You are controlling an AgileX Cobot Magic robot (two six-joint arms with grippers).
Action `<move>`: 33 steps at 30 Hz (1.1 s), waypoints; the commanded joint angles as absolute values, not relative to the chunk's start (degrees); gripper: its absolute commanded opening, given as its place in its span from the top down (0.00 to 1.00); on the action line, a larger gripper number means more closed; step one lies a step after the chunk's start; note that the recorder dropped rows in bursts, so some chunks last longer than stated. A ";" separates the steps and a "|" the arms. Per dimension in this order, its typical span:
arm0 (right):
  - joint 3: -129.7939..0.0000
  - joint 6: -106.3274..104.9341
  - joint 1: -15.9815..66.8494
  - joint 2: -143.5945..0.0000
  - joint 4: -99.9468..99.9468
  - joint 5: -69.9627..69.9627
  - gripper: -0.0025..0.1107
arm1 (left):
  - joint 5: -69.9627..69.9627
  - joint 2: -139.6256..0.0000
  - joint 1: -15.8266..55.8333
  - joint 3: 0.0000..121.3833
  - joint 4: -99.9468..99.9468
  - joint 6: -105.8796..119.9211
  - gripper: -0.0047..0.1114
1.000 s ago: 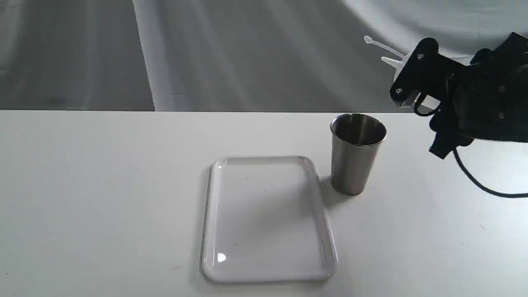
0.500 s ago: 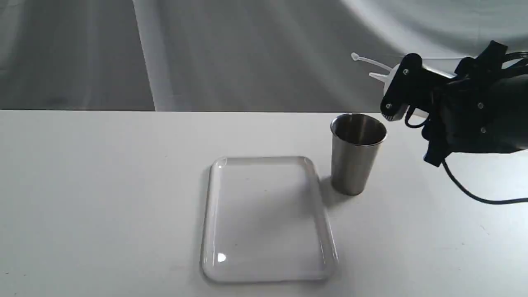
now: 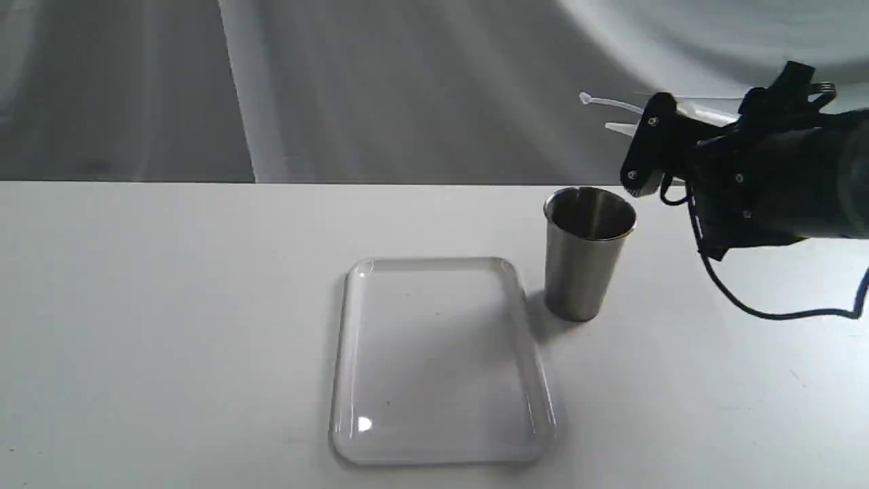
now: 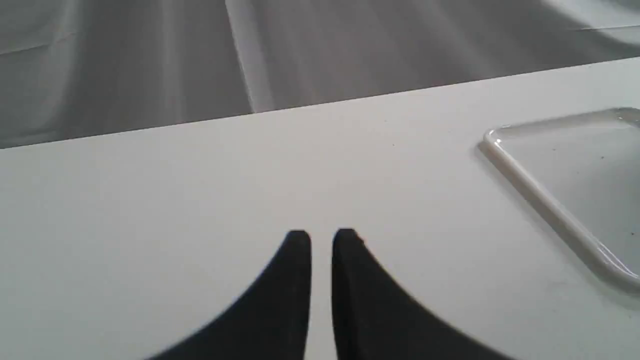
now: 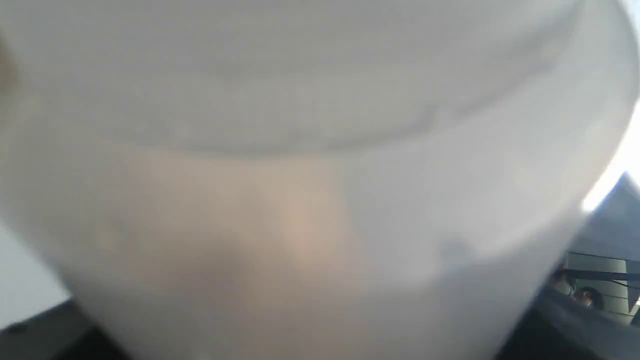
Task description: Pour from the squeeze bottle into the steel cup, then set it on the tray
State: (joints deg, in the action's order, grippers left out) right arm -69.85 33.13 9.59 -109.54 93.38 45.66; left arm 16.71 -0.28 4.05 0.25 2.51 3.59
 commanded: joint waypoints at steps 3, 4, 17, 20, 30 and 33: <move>-71.14 32.03 9.14 -109.50 97.13 47.94 0.54 | 16.34 0.00 4.23 0.00 2.54 3.49 0.89; -71.14 31.18 9.14 -109.50 97.12 48.06 0.54 | 16.34 0.00 4.23 0.00 2.54 3.49 0.89; -71.14 28.33 9.48 -109.50 99.95 49.71 0.54 | 16.34 0.00 4.23 0.00 2.54 3.49 0.89; -71.14 28.00 9.73 -109.50 99.95 49.71 0.54 | 16.34 0.00 4.23 0.00 2.54 3.49 0.89; -71.14 23.57 10.28 -109.50 99.95 49.71 0.54 | 16.34 0.00 4.23 0.00 2.54 3.49 0.89; -71.14 20.92 10.28 -109.50 99.95 50.32 0.54 | 16.34 0.00 4.23 0.00 2.54 3.49 0.89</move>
